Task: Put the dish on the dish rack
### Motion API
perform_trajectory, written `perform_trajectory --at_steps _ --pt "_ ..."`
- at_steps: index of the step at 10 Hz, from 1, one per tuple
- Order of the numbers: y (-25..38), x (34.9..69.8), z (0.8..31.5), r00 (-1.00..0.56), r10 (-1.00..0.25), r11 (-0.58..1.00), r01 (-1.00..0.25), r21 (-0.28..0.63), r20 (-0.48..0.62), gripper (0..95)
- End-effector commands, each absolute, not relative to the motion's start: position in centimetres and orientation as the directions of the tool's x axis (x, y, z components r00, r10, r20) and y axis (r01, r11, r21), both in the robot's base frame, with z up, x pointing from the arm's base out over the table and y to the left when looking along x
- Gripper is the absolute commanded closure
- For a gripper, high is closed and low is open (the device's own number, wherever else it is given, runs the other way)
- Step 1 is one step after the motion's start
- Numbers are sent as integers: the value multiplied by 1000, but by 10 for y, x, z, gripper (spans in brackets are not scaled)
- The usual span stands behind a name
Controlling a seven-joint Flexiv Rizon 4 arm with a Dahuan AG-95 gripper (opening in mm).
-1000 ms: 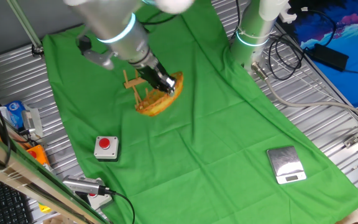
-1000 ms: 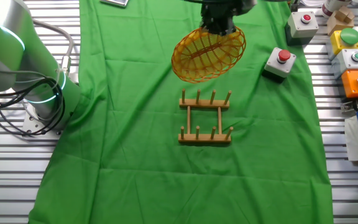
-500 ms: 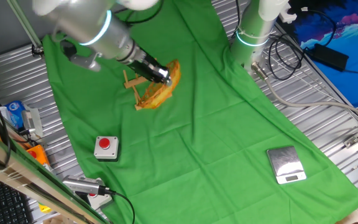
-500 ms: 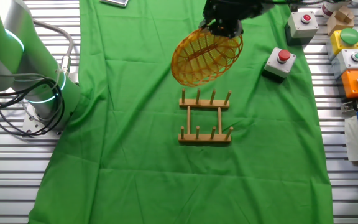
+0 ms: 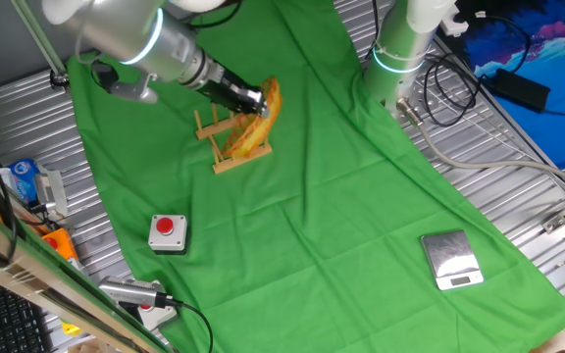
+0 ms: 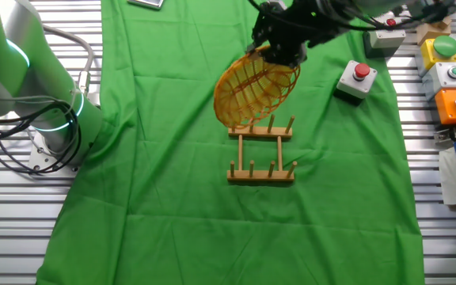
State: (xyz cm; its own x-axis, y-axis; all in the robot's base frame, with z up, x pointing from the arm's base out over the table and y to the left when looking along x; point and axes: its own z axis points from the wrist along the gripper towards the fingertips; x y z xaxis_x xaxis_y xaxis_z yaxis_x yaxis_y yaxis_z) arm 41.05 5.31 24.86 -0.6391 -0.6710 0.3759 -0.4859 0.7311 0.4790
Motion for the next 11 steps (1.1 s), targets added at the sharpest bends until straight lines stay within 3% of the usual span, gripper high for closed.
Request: perform_trajectory --at_steps 1,11 --pt "39 409 248 -595 -704 704 -511 494 388 950" --pt "28 417 245 -544 -744 665 -556 498 387 950"
